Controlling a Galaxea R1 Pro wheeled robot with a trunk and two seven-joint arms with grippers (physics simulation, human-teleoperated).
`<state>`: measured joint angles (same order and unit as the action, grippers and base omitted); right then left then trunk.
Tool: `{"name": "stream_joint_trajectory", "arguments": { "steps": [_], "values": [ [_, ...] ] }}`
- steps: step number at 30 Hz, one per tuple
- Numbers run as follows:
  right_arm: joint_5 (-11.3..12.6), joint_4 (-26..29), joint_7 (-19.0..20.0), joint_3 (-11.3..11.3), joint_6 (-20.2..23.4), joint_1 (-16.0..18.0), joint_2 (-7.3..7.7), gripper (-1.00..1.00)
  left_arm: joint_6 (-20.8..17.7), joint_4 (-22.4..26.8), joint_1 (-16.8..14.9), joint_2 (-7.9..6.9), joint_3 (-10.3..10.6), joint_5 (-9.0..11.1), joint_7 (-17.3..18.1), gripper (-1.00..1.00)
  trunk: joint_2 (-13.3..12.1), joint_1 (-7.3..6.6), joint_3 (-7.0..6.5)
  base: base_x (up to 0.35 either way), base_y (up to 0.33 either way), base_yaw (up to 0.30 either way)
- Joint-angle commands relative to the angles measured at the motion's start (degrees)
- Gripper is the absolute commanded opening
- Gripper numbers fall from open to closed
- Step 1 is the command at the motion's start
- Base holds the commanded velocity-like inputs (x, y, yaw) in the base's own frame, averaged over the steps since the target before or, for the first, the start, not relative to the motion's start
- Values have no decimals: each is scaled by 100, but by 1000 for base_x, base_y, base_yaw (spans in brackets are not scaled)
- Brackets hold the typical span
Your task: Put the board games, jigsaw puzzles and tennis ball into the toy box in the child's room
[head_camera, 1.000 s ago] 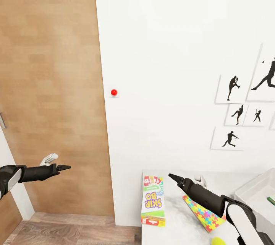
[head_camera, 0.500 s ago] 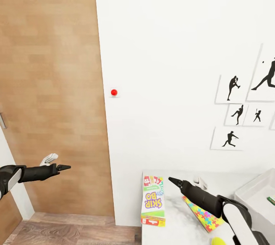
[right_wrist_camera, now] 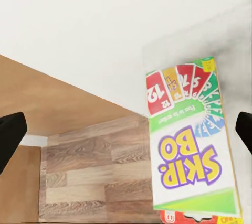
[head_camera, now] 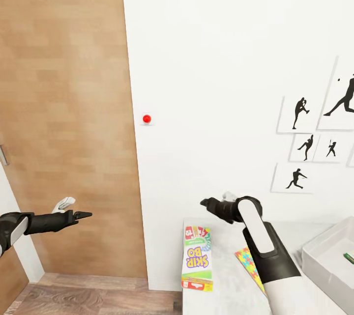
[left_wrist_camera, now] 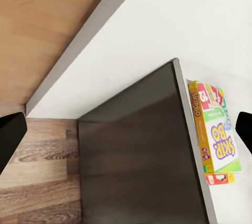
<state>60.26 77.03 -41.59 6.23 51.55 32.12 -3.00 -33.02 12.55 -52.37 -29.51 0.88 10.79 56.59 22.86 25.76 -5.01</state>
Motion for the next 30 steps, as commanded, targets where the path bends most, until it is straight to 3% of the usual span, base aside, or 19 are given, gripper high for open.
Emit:
{"name": "stream_joint_trajectory", "arguments": {
  "steps": [1,4,7,11,20,30],
  "values": [
    [40,-341,-132,21,14,253,-83,100,-55,2,-1,-2,10,37,7,100,6,2,4,0,0,0],
    [13,-1284,-212,40,-2,779,-241,100,-55,2,-1,-2,9,37,9,100,6,2,4,0,0,0],
    [-1,-2119,-225,45,-83,1116,-281,100,-56,2,-1,-2,13,37,5,100,6,2,4,0,0,0],
    [2,-2550,-198,28,-288,1263,-234,100,-56,2,-1,-2,15,37,3,100,6,2,4,0,0,0],
    [-12,-2691,220,89,-543,1298,-210,100,-54,2,-1,-2,14,38,2,100,6,2,4,0,0,0],
    [-15,-2649,301,98,-599,1211,-180,100,-49,2,2,-2,15,37,1,100,6,2,48,0,0,0]
  ]
}}
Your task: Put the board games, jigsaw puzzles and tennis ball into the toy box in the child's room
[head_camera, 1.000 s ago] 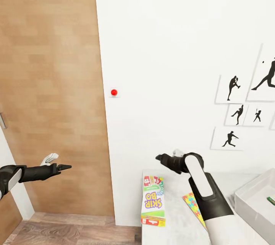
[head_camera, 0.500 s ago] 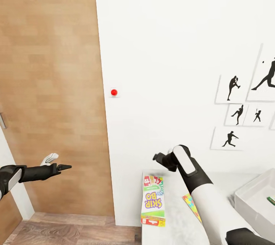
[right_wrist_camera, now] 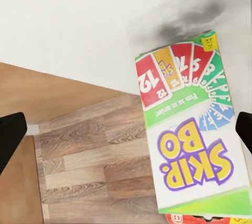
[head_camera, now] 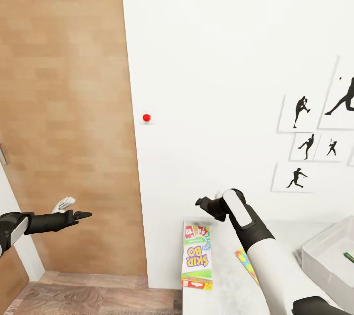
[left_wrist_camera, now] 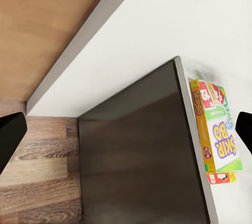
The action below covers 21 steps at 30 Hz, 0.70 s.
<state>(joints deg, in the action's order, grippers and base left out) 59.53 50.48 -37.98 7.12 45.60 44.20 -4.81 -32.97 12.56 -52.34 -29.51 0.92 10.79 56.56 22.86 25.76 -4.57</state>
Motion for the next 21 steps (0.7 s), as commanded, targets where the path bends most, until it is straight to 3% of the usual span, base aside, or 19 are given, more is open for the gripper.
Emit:
{"name": "stream_joint_trajectory", "arguments": {
  "steps": [1,10,12,15,21],
  "values": [
    [59,11,-58,9,-34,4,4,100,-54,1,-2,-2,11,37,4,100,5,2,12,0,0,0],
    [17,-19,251,115,-692,-123,190,100,-52,1,1,16,20,37,-2,100,5,2,95,0,0,0],
    [-81,-14,343,222,-727,-144,221,100,-52,1,0,20,20,37,-3,100,5,2,114,0,0,0],
    [-417,-52,485,354,-761,-161,238,100,-52,1,2,38,21,37,-4,100,5,2,142,0,0,0],
    [-819,-71,630,411,-777,-166,228,100,-52,1,3,50,19,37,-2,100,5,2,199,0,0,0]
  ]
}}
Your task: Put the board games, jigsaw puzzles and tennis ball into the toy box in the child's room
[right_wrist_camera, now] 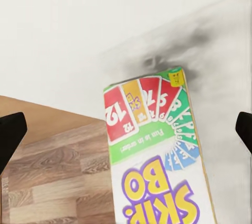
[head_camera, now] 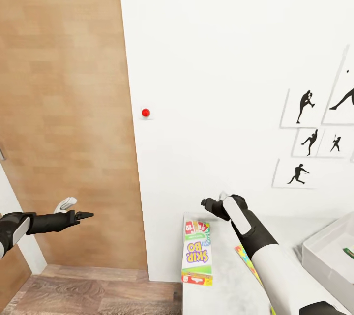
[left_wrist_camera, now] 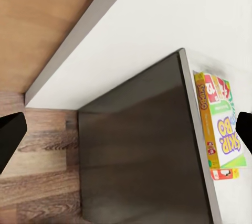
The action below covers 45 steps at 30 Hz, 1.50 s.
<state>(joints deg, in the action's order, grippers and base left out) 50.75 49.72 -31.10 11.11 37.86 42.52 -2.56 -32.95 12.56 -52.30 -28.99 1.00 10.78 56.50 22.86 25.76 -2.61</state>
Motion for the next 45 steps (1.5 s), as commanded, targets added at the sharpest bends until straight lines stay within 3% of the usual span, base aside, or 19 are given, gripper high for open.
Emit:
{"name": "stream_joint_trajectory", "arguments": {
  "steps": [1,9,13,15,18,22,25,35,45],
  "values": [
    [26,5,-38,16,-4,2,2,100,-56,1,-4,-2,9,41,9,100,5,2,13,0,0,0],
    [-30,-52,8,32,-6,2,-6,100,-168,56,-35,52,-48,68,18,100,5,2,88,0,0,0],
    [-33,-243,75,38,-7,2,-36,100,-321,76,-56,333,-54,79,-69,100,5,2,126,0,0,0],
    [-31,-285,119,39,-7,2,-36,100,-352,93,-63,606,-46,63,-118,100,5,2,145,0,0,0],
    [-31,-306,148,37,-7,2,-6,100,-354,105,-68,822,-46,58,-423,100,5,2,173,0,0,0],
    [-30,-313,177,33,-7,2,4,100,-340,109,-69,882,-54,64,-813,100,5,2,211,0,0,0],
    [-40,-329,230,36,-11,2,-1,100,-337,113,-70,891,-55,70,-917,100,5,2,239,0,0,0],
    [-48,-518,567,31,-23,2,7,100,-330,116,-70,894,-54,73,-956,100,5,2,333,0,0,0],
    [-48,-584,612,39,-190,2,3,100,-319,116,-70,897,-58,73,-953,100,5,2,428,0,0,0]
  ]
}}
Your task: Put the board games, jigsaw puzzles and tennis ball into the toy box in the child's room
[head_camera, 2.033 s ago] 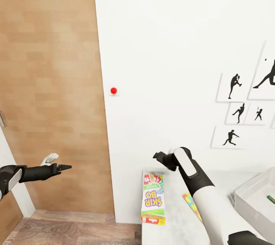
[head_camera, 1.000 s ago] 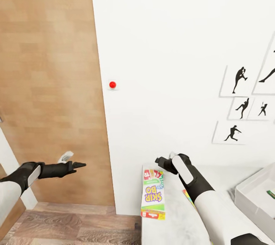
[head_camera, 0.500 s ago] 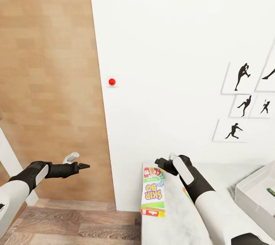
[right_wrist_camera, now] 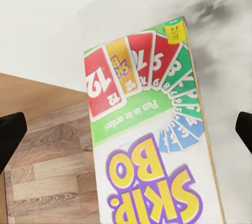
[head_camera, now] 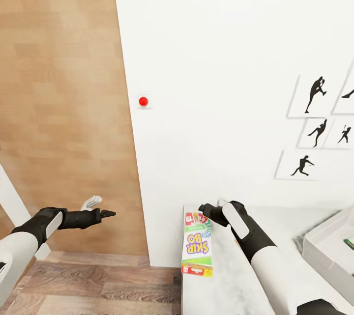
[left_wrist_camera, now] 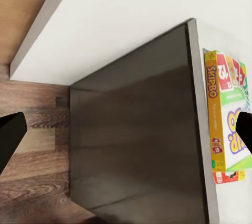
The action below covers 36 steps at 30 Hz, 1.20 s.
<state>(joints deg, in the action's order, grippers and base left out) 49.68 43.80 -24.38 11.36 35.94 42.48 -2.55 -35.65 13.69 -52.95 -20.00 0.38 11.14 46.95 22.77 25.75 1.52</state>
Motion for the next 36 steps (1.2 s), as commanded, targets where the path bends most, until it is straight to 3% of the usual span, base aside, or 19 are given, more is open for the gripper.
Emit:
{"name": "stream_joint_trajectory", "arguments": {
  "steps": [1,36],
  "values": [
    [60,2,-58,15,-2,6,2,100,-49,2,-5,-3,5,37,2,100,15,4,24,0,0,0],
    [66,-126,-50,15,-8,6,-6,100,-48,20,-5,4,2,46,-2,100,15,4,354,0,0,0]
  ]
}}
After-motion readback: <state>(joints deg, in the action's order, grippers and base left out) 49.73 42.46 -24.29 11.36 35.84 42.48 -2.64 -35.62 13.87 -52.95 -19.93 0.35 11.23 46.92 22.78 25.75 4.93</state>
